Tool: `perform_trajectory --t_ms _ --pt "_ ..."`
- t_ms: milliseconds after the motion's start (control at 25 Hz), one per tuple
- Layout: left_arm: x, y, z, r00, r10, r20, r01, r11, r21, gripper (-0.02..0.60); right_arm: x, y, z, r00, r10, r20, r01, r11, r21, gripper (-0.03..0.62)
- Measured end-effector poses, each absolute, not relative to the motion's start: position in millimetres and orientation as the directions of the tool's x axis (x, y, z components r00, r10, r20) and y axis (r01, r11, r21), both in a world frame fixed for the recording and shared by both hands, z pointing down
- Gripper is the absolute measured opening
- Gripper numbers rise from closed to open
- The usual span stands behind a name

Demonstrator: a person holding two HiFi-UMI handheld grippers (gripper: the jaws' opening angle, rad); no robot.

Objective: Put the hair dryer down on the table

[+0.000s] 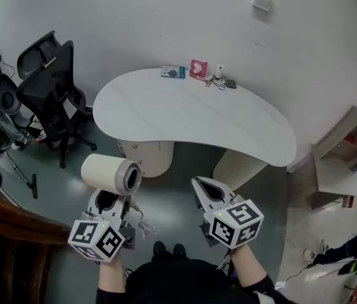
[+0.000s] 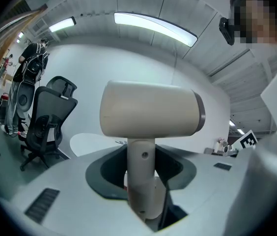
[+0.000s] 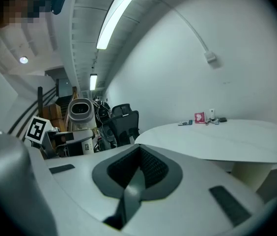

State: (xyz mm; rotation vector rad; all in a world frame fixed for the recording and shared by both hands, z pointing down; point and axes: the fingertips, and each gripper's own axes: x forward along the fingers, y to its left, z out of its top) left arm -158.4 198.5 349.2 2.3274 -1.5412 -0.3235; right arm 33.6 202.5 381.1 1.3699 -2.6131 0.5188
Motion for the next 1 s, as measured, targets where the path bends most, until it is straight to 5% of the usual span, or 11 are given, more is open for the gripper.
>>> perform_trajectory --t_ms 1000 --pt "-200.7 187.4 358.9 0.41 -0.912 -0.02 -0.834 -0.383 0.397 0.167 -7.3 193.0 401.2 -0.546 -0.772 0.325 -0.837 0.487 -0.25 0.005"
